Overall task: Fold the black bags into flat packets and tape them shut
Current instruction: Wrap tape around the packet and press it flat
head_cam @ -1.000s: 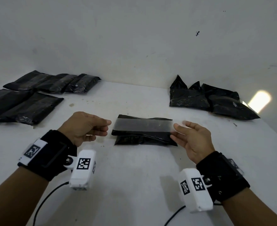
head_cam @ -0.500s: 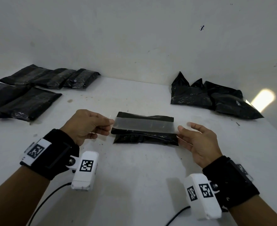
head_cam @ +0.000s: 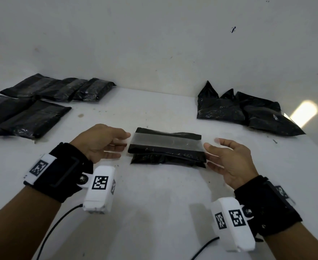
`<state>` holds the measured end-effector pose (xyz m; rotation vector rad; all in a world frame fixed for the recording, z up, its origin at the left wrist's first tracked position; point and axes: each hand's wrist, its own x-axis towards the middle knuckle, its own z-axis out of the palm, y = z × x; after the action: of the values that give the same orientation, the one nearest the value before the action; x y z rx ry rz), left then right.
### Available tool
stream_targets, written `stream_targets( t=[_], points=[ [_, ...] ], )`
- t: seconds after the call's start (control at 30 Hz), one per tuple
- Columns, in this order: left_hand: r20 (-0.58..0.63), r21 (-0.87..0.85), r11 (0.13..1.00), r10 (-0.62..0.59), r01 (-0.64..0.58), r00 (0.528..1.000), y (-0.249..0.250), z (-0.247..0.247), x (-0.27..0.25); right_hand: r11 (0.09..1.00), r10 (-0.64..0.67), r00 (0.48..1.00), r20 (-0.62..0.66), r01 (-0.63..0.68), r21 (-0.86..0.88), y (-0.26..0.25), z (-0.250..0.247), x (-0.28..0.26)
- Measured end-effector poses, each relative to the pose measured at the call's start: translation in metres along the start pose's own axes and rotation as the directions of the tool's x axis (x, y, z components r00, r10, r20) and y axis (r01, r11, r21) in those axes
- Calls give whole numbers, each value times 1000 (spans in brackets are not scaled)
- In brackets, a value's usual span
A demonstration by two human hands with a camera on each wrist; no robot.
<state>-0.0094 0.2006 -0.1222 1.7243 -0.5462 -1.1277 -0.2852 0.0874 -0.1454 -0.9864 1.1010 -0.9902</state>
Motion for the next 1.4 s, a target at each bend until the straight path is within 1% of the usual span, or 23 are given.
stream_targets(
  t=[0.07,0.2,0.3,0.53,0.63,0.73,0.9,1.17,1.4],
  points=[
    [8,1,1000,-12,12,1000,-1,4,0,1000,3,1000,-9,-3,7,0,-2,1],
    [16,-11,1000,12,-11,1000,-2,10,-3,999,22,1000,-20,-21,44,0,-5,5],
    [12,-14,999,29,-29,999,-5,13,-5,997,35,999,-25,-34,72,1,-7,8],
    [-17,-36,999,26,-26,1000,-13,15,-6,996,46,999,-19,-44,76,4,-12,6],
    [-30,-41,999,31,-32,999,-14,13,-7,998,32,999,-15,-31,52,5,-11,4],
    [-11,-46,998,38,-38,999,-13,10,-9,1000,2,1000,-19,-2,-2,4,-10,0],
    [15,26,997,78,-79,997,-10,4,-10,998,-31,999,-26,30,-52,4,-8,-8],
    [-28,73,990,126,-124,992,-9,3,-10,996,-73,996,-42,71,-53,12,-6,-9],
    [-36,74,988,141,-139,989,-14,7,-8,997,-82,995,-54,83,10,20,-11,-7]
  ],
)
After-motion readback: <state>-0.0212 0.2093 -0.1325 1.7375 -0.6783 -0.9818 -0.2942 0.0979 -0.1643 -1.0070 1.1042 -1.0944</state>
